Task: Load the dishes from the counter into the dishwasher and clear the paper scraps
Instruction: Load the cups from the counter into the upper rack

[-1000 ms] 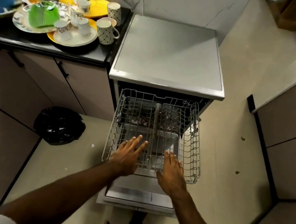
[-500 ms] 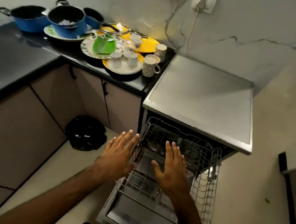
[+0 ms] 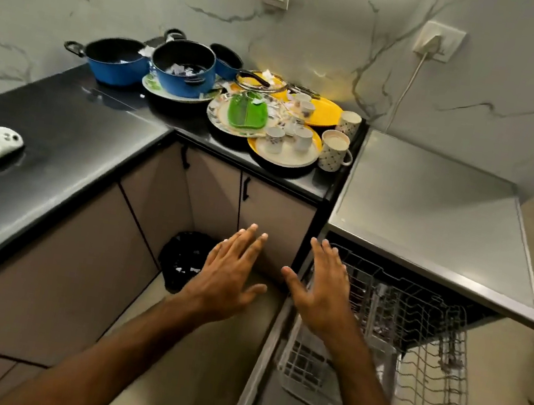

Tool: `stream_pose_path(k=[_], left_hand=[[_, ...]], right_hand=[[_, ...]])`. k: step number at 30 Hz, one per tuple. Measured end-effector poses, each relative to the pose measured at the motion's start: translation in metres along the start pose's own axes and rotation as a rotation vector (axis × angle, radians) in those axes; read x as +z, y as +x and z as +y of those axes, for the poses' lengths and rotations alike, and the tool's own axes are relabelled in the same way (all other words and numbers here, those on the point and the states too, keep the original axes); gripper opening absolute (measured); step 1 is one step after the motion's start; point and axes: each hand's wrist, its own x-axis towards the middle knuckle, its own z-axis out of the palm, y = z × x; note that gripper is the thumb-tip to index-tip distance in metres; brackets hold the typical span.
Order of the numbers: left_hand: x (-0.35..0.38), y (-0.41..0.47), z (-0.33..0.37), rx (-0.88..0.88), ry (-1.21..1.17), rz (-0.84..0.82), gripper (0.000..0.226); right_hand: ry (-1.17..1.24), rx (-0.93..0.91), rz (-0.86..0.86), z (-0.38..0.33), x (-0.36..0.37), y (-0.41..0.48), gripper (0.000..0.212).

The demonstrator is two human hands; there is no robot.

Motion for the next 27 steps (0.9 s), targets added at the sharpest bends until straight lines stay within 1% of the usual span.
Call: stream_pose_path(k=[6, 11, 16, 19, 23, 27], left_hand=[[-0.050, -0.006, -0.068, 0.025, 0.015, -0.039, 0.091], [-0.075, 0.008, -0.095, 0.065, 0.009, -0.022, 0.091], [-0.080, 0.036, -0.096, 0.090, -0.023, -0.036, 0.091], [-0.077, 0.057, -0.094, 0.128, -0.021, -0.064, 0.091], [-0.074, 0.102, -0.098, 0.163, -0.002, -0.114, 0.091], [-0.076, 0.156, -0.098, 0.164, 0.010, -0.121, 0.091]], right_hand=[[0.029, 0.052, 0.036, -0.068, 0.033, 0.015, 0.086], [0.011, 0.060, 0.054, -0.093, 0.035, 0.025, 0.086], [-0.033, 0.078, 0.062, -0.093, 0.027, 0.047, 0.087], [-0.023, 0.121, 0.074, -0.089, 0.024, 0.064, 0.086], [0.004, 0.178, 0.087, -0.075, 0.025, 0.096, 0.087], [-0.001, 0.197, 0.098, -0.052, 0.021, 0.135, 0.087]])
